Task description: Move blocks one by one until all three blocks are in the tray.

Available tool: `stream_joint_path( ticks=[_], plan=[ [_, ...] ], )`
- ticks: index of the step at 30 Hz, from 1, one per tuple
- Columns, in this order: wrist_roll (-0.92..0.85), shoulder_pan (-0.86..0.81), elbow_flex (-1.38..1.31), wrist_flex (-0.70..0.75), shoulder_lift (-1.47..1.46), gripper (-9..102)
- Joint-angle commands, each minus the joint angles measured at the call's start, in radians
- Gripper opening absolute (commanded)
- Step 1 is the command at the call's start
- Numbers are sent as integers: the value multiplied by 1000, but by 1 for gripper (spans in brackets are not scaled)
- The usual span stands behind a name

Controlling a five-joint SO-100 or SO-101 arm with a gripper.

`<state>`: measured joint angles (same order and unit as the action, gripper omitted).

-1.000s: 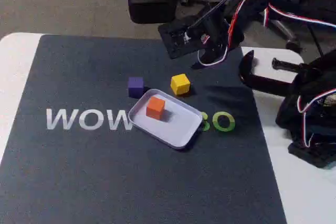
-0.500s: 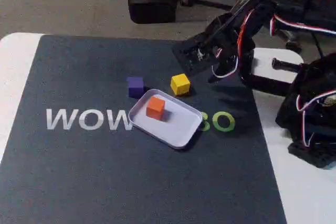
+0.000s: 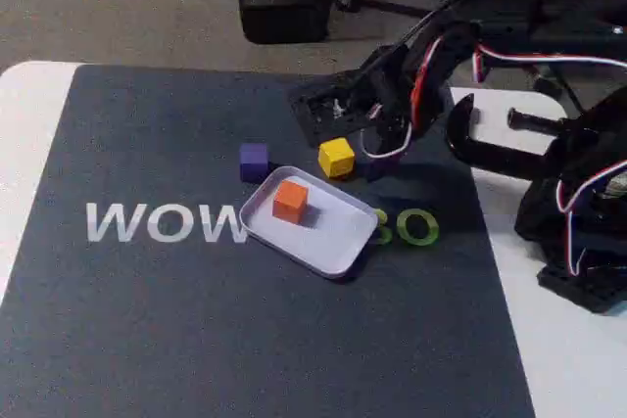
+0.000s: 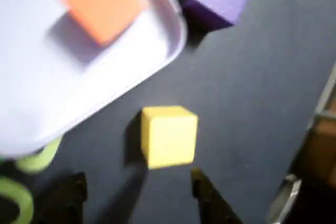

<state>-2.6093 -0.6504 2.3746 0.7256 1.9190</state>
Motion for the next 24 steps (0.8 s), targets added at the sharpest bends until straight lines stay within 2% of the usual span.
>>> stream_joint_path(
  ticks=[1, 12, 24],
  plan=[
    [49, 12, -74, -5, -20, 23],
    [169, 48, -224, -9, -181, 23],
    [107, -3, -252, -8, -192, 22]
  ],
)
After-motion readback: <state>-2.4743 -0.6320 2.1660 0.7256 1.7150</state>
